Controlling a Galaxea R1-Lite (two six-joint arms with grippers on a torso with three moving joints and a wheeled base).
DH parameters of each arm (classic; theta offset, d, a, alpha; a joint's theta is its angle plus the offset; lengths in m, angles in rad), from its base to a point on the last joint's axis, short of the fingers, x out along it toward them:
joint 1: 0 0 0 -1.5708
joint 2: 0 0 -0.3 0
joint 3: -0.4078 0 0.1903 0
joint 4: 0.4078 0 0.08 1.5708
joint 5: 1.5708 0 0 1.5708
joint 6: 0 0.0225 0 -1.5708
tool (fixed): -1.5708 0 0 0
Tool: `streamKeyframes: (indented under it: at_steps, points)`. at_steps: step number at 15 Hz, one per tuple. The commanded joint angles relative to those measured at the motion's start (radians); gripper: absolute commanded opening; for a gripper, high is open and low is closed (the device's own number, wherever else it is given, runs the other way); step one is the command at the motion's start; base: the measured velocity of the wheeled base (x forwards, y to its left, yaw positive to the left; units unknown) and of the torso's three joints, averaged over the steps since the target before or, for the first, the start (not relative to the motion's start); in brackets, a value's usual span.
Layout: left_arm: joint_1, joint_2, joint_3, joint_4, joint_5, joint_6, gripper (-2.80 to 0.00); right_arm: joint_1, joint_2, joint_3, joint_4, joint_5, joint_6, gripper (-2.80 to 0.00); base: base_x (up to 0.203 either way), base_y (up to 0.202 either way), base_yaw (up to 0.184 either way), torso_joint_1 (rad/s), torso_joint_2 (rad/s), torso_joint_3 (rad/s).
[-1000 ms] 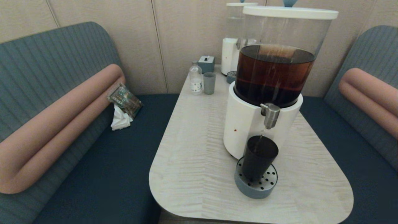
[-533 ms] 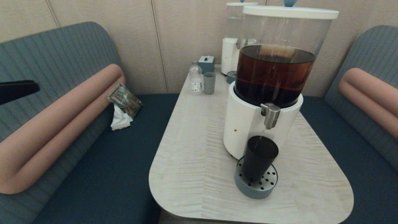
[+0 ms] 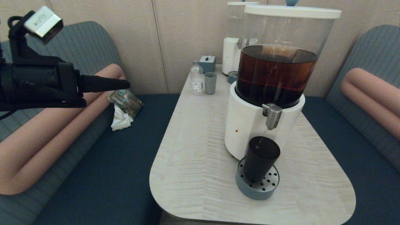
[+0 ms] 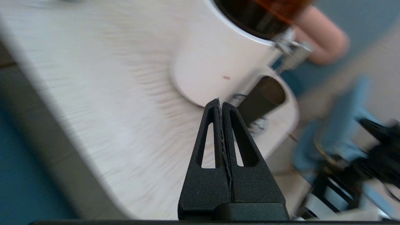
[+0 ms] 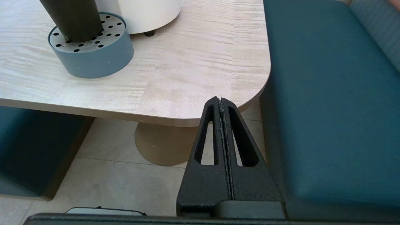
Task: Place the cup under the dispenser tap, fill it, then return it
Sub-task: Turn off the faucet
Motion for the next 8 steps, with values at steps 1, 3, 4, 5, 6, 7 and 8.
streamKeyframes:
  at_steps: [1,3,4,5,6,7,8]
  points:
    - [-0.054,0.110,-0.051,0.000,-0.024,0.005,-2.80,0.000,0.001,0.000,0.000,0.000,0.000,-2.80,0.000,0.000,0.000,0.000,0.00,0.000]
    - [-0.111,0.170,-0.113,0.003,-0.022,0.016,-2.80,0.000,0.001,0.000,0.000,0.000,0.000,-2.80,0.000,0.000,0.000,0.000,0.00,0.000]
    - [-0.132,0.204,-0.140,0.005,-0.022,0.020,-2.80,0.000,0.001,0.000,0.000,0.000,0.000,-2.80,0.000,0.000,0.000,0.000,0.00,0.000]
    - [-0.155,0.245,-0.171,0.006,-0.020,0.021,-2.80,-0.001,0.001,0.000,0.000,0.000,0.000,-2.80,0.000,0.000,0.000,0.000,0.00,0.000]
    - [-0.182,0.287,-0.201,0.006,-0.012,0.022,-2.80,0.000,0.001,0.000,0.000,0.000,0.000,-2.80,0.000,0.000,0.000,0.000,0.00,0.000]
    - [-0.222,0.323,-0.234,0.005,0.006,0.025,-2.80,0.000,0.001,0.000,0.000,0.000,0.000,-2.80,0.000,0.000,0.000,0.000,0.00,0.000]
    - [-0.266,0.347,-0.266,0.005,0.031,0.032,-2.80,-0.001,0.001,0.000,0.000,0.000,0.000,-2.80,0.000,0.000,0.000,0.000,0.00,0.000]
